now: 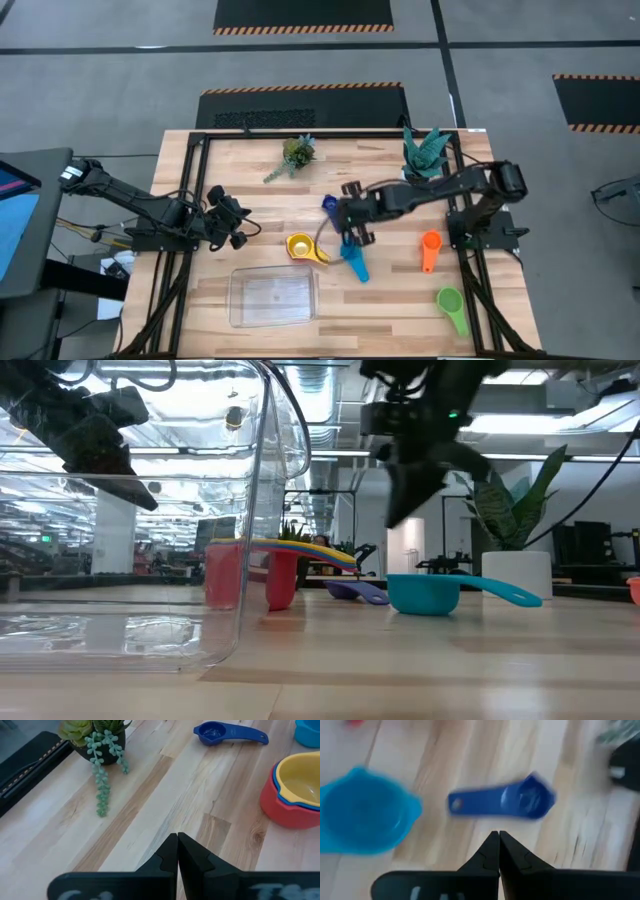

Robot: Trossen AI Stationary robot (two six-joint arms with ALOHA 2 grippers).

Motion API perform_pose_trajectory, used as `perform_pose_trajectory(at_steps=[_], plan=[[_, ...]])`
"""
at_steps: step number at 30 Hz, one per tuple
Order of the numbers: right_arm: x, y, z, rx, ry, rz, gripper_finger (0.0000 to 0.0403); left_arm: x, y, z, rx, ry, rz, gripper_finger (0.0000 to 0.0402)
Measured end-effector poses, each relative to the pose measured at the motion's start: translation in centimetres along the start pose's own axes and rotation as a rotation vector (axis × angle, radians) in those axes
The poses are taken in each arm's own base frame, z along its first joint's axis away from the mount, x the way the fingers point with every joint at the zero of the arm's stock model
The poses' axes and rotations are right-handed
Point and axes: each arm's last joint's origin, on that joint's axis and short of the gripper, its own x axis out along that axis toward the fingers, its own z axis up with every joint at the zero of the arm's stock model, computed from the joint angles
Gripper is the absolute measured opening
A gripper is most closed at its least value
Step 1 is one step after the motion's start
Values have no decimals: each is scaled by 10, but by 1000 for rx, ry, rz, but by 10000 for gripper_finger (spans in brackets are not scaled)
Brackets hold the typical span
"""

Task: Nest measuring cups in basket
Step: Move the measuring cups to the center of the table

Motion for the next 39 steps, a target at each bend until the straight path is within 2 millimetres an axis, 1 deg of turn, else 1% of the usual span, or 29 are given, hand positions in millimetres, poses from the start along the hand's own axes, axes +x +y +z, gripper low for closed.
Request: perform_pose_trajectory(at_steps=[4,7,8,10,12,14,17,20,25,27,29,39], plan=[[5,-27,5,72,-111,-66,16,0,0,0,0,0,0,0],[7,-43,5,141,-172,-86,17,0,0,0,0,0,1,0],[10,-47,5,172,-181,-83,17,0,0,0,0,0,1,0],[23,-52,6,229,-195,-81,18,0,0,0,0,-1,1,0],[36,-51,1,252,-145,-66,17,0,0,0,-1,-1,1,0],[54,-51,3,268,-151,-71,15,0,0,0,1,0,3,0],[78,-44,0,275,-104,-61,14,0,0,0,-4,-2,2,0],[92,-40,1,274,-105,-59,14,0,0,0,-7,0,3,0],[100,-37,1,270,-92,-77,14,0,1,0,-8,0,8,0],[99,-36,-2,265,-65,-94,15,0,1,0,-9,-4,12,0],[99,-37,0,270,-76,-104,15,0,1,0,-13,-2,15,0],[100,-37,-6,314,-28,-87,16,0,1,0,-13,-1,15,0]])
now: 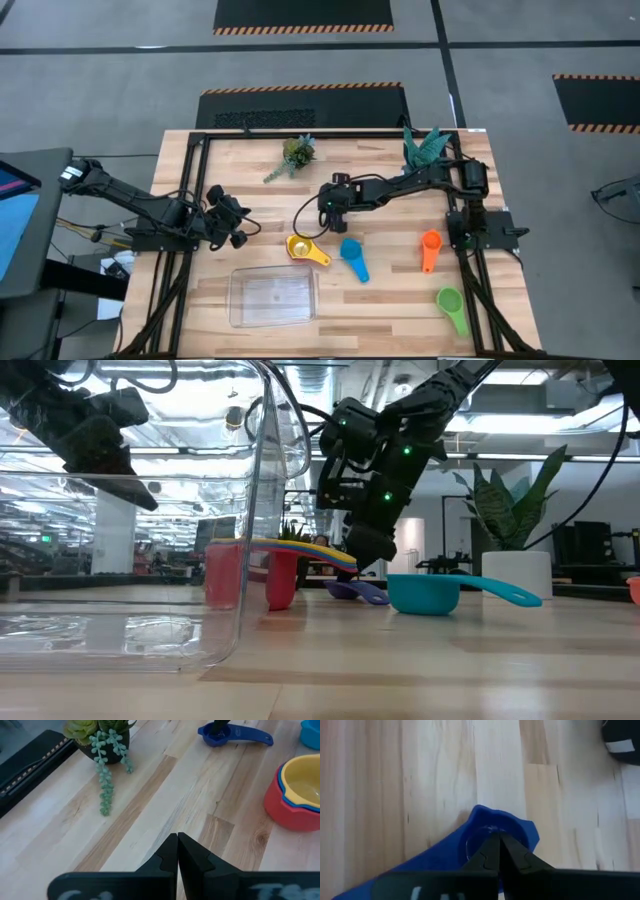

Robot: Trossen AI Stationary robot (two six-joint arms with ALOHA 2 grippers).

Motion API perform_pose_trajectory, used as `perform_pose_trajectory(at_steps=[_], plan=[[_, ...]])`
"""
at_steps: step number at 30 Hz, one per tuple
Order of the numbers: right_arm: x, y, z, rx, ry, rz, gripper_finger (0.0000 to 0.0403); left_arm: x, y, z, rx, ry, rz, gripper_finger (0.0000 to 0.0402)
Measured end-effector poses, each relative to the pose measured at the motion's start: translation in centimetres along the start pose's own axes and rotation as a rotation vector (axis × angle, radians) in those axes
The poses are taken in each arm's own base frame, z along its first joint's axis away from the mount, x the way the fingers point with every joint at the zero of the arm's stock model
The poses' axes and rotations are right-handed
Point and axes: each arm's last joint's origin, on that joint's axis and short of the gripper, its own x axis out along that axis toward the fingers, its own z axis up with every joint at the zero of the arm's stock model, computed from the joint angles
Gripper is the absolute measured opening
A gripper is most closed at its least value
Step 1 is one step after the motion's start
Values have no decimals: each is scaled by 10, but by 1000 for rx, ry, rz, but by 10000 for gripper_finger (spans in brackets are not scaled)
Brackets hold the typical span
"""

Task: Nest measuring cups in basket
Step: Move the measuring cups to the center of the table

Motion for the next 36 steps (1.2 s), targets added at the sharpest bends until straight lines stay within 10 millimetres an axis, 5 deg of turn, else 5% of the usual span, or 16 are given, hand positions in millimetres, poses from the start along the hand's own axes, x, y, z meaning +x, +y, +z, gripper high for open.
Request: perform_pose_trajectory(at_steps=[28,36], plan=[[-17,57,8,-123,-75,127,18,0,0,0,-12,0,0,0],[-24,58,16,-139,-65,-26,16,0,0,0,-24,1,0,0]])
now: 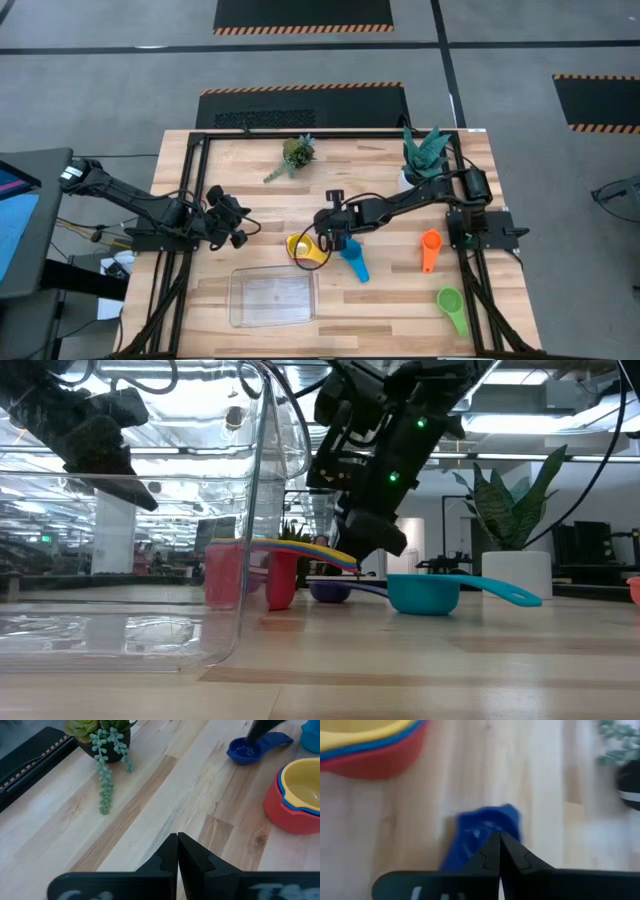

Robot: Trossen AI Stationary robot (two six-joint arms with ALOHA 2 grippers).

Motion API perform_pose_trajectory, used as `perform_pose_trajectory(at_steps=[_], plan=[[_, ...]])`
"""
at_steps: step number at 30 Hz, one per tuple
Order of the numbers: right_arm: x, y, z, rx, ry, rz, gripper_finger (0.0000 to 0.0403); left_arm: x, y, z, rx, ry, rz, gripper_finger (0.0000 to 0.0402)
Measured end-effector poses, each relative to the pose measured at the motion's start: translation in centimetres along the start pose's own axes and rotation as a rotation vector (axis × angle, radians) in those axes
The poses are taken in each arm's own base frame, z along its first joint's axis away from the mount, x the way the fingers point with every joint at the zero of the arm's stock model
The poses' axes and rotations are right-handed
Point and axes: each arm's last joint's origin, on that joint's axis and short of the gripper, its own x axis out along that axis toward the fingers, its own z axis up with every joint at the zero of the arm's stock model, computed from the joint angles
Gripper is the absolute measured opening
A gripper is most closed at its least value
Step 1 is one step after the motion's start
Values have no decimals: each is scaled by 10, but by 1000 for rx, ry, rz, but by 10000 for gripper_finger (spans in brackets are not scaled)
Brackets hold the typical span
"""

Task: Nest measuring cups in basket
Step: Move the measuring cups to the center of the table

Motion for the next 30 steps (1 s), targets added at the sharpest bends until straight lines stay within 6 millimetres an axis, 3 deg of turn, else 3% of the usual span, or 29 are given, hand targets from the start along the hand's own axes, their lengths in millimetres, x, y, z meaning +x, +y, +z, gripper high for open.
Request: perform_pose_trajectory(at_steps=[7,11,18,22,30], plan=[[-24,-4,14,-6,160,-45,17,0,0,0,0,0,0,0],[-39,-2,10,9,307,-90,14,0,0,0,1,0,0,0],[-59,-11,-27,65,679,-252,18,0,0,0,5,0,0,0],[-79,-15,-39,90,805,-364,18,0,0,0,5,0,0,0],[-114,-6,-75,202,763,-401,17,0,0,0,6,1,1,0]])
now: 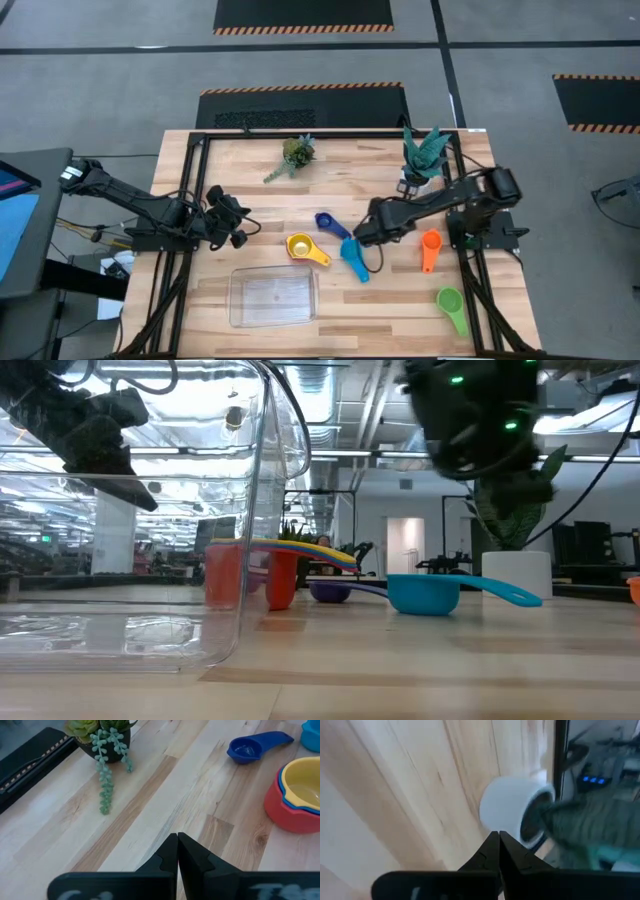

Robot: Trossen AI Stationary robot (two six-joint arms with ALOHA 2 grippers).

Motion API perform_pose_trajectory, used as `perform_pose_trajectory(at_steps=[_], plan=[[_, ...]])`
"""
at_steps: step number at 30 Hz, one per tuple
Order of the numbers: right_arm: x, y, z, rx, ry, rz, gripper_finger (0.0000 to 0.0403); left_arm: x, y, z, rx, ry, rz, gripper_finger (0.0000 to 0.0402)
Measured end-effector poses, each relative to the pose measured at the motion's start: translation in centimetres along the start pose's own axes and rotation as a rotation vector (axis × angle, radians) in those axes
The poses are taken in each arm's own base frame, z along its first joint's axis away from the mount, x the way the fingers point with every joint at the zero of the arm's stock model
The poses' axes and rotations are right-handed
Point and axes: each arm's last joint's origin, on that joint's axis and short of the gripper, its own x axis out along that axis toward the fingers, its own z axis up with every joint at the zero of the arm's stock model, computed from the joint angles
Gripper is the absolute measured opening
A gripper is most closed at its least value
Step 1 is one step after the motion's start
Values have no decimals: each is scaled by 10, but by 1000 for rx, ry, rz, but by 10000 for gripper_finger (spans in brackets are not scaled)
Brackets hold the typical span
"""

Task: Nest measuring cups in basket
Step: Move the measuring cups to the center of the table

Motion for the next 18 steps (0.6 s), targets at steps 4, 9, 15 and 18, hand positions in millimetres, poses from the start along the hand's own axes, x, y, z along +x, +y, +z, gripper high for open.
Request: perform_pose_trajectory(at_steps=[4,9,15,18], plan=[[6,0,-27,111,31,149,16,0,0,0,-6,-1,0,0],[13,6,-59,167,65,299,14,0,0,0,-9,-1,0,0],[28,12,-91,296,123,357,16,0,0,0,-12,-2,0,0],[38,16,-104,318,159,368,13,0,0,0,-12,-2,1,0]])
